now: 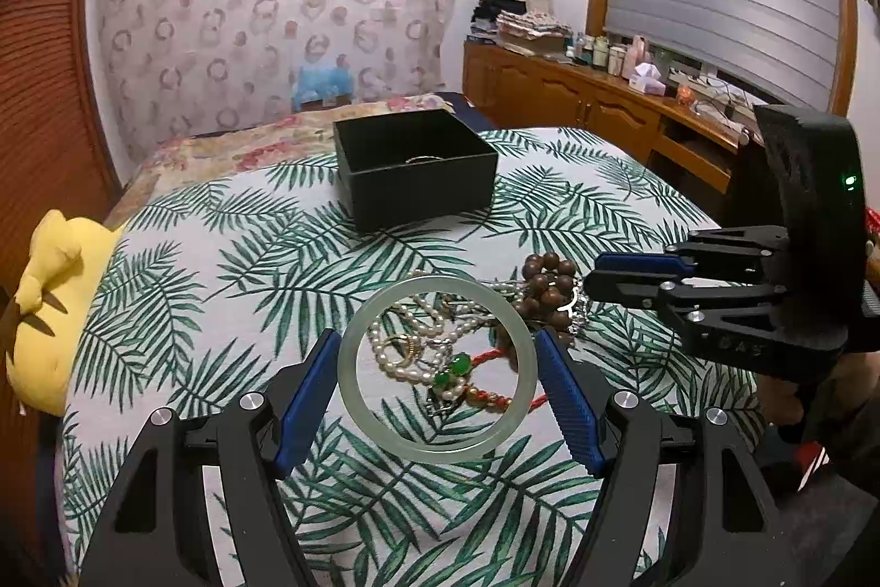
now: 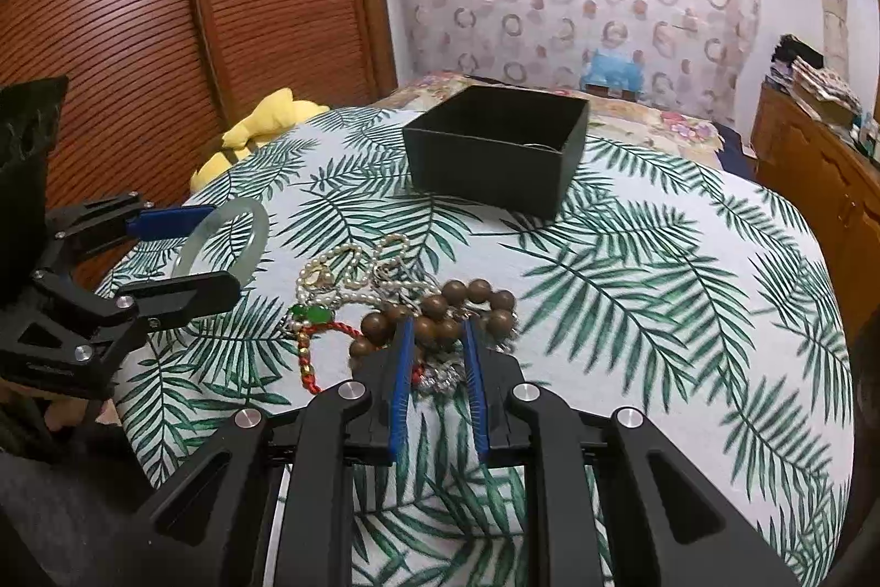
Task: Organize jewelry
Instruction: 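Grasp the brown bead bracelet with the right tool from the pile, then lift the bead bracelet into the black box and release it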
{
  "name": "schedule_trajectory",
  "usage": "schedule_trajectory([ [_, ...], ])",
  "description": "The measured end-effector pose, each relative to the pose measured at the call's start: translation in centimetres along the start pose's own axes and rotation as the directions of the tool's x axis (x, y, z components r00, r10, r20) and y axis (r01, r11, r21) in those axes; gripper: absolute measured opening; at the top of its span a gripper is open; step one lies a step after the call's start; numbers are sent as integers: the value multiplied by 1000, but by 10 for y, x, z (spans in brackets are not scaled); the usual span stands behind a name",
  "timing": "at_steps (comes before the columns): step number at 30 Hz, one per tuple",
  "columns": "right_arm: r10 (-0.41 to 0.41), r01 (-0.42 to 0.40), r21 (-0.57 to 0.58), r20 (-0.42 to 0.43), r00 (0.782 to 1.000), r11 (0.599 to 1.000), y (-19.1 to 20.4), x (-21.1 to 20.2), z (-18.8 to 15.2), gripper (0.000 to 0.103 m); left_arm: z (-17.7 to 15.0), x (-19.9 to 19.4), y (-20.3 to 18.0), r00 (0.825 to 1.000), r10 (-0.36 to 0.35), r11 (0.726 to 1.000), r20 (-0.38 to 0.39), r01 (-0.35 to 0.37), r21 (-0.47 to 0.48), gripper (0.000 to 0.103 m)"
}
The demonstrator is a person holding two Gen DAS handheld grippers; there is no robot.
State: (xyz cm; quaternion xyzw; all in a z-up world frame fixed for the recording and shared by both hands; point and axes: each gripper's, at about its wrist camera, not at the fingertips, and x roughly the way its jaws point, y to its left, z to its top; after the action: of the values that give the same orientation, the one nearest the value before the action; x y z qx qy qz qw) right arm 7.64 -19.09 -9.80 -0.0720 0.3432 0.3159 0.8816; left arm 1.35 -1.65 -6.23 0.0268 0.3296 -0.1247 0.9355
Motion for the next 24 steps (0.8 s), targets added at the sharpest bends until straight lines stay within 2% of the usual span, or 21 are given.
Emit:
schedule_trajectory([
  [4,8,-8,-7,-14,1000,1000,3,10,8,35,-1,-4,5,1000,10,1000,10,-10,-8,69],
  [9,21,-21,5,-96,995,1000,3,34,17,35,-2,-7,9,1000,19,1000,20,-19,-19,69],
  [16,4,-7,-19,-129,992,1000,11,49,21,37,-3,-6,10,1000,16,1000,22,-16,-24,69],
  [18,-8,4,-27,-126,992,1000,12,50,21,32,-4,-6,10,1000,17,1000,21,-16,-23,69],
  [20,8,-12,-27,-127,992,1000,12,51,22,17,-3,-5,10,1000,18,1000,17,-18,-24,69],
  [24,3,-10,-48,-126,992,999,14,49,22,15,-2,-3,9,1000,14,999,13,-14,-29,69],
])
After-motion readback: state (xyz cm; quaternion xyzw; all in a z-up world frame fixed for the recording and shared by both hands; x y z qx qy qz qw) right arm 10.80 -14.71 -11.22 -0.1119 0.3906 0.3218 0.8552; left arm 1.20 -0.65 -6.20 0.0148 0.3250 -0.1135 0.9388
